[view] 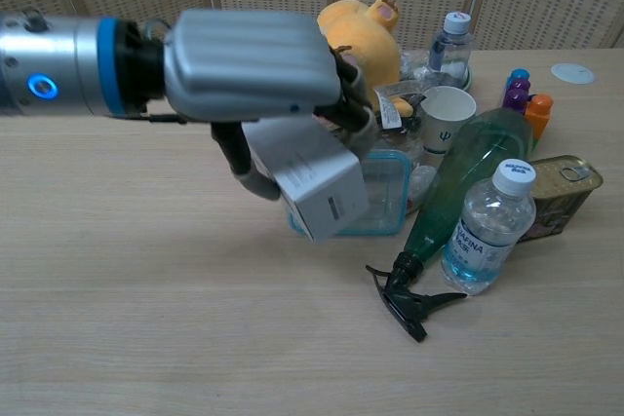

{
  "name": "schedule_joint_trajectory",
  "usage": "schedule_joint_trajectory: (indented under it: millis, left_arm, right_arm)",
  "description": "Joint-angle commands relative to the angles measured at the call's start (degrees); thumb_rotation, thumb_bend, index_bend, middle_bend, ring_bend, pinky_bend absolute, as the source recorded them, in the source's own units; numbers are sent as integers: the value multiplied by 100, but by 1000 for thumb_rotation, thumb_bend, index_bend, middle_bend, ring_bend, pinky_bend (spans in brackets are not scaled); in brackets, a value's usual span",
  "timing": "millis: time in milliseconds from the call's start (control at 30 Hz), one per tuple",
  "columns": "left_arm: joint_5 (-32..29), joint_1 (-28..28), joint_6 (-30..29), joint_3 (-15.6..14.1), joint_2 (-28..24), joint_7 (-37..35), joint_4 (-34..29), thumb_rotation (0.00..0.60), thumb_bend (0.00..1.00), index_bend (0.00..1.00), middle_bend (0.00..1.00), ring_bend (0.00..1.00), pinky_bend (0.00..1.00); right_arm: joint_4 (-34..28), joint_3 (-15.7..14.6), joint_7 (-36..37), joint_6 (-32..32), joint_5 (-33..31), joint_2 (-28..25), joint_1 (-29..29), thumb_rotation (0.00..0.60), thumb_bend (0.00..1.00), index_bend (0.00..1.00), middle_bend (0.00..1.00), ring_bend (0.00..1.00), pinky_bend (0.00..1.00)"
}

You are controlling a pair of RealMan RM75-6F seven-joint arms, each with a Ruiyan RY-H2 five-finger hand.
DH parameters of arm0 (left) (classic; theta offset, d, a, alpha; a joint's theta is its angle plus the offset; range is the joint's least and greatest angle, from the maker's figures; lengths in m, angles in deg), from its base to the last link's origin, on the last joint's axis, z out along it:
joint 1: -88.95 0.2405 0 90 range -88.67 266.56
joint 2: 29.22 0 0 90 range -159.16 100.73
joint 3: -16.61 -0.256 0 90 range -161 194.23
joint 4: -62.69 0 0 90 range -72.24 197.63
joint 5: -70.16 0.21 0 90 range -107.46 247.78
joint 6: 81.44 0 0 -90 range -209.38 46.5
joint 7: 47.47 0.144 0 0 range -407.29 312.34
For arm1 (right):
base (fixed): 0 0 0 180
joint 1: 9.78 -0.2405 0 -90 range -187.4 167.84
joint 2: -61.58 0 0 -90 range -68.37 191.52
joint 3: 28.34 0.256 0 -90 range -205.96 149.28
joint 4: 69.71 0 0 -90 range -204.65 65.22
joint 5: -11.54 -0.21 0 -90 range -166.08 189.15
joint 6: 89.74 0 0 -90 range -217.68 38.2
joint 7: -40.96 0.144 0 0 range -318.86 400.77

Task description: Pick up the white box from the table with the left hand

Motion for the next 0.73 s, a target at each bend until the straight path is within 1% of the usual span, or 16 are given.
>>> schedule_joint_trajectory:
  millis: [33,67,167,300,500,733]
  left_arm:
    - [-116,63,-176,207,-960,340,-823,600,0,630,451,346,457]
    - [-137,91,-223,249,-1159,370,-953,600,0,628,450,345,457]
    - [-210,141,-316,393,-1540,431,-1130,600,0,623,446,344,457]
    - [-389,159,-365,644,-1827,423,-1168,600,0,617,435,342,455]
    - [-792,118,-299,1070,-1948,399,-1001,600,0,605,423,340,453]
    - [-978,75,-225,1342,-1940,494,-969,600,0,604,419,339,452]
  right_arm:
    - [-24,-19,-64,-1,40,17,-5,507,0,0,0,0,0]
    - [-38,-28,-102,-2,60,27,-8,508,0,0,0,0,0]
    - [-70,-53,-214,-14,114,61,-10,508,0,0,0,0,0]
    - [-113,-82,-326,-38,194,91,-9,507,0,0,0,0,0]
    - [-99,-118,-392,-45,235,131,0,504,0,0,0,0,0]
    - [-82,-66,-346,-6,139,123,-35,508,0,0,0,0,0]
